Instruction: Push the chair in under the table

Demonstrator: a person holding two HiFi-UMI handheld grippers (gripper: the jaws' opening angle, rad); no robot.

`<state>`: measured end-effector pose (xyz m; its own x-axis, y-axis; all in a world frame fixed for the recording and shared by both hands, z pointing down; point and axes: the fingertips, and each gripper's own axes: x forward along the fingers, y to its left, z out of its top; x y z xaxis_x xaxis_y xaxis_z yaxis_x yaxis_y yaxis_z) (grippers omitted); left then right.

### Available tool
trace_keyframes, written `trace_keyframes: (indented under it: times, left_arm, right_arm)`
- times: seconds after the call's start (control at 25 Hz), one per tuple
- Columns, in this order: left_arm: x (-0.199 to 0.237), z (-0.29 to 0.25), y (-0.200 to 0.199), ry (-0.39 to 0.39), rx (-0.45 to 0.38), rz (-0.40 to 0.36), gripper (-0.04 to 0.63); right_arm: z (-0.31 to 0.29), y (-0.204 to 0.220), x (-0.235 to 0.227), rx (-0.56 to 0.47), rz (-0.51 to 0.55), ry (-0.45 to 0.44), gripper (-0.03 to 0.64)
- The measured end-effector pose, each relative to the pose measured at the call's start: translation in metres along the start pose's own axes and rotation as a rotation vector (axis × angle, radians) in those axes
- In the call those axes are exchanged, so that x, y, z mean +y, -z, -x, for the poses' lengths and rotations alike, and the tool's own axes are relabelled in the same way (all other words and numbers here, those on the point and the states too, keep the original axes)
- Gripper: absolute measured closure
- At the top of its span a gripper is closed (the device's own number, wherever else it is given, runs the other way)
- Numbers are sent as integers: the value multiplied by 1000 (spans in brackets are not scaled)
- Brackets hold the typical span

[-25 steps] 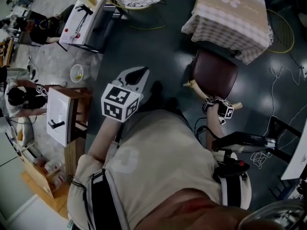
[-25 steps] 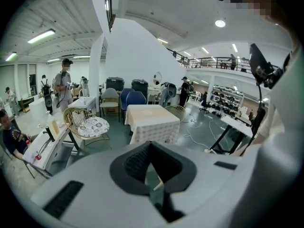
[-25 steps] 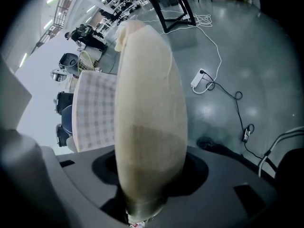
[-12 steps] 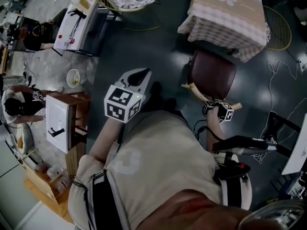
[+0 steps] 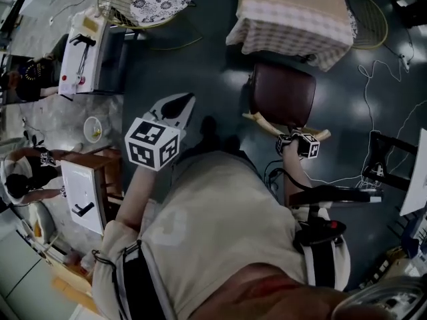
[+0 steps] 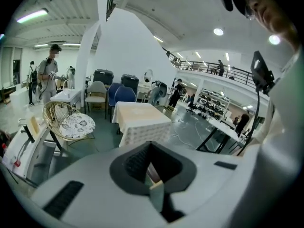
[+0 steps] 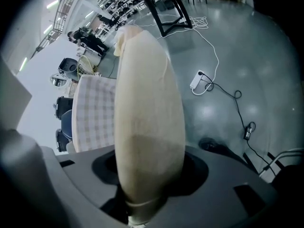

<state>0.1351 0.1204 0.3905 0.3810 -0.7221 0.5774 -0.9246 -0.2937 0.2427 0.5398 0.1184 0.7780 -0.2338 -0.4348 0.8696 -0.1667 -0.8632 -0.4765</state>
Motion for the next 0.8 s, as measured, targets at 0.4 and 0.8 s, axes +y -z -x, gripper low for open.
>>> trace_keyframes:
  times: [0.4, 0.8]
  left_arm:
    - [31, -16, -17, 23, 26, -26, 591]
    - [80, -6, -27, 22, 20, -55, 589]
  right_arm:
    - [-1, -12, 1, -50, -27, 20, 405]
    - [1, -23, 4, -95, -25, -2, 407]
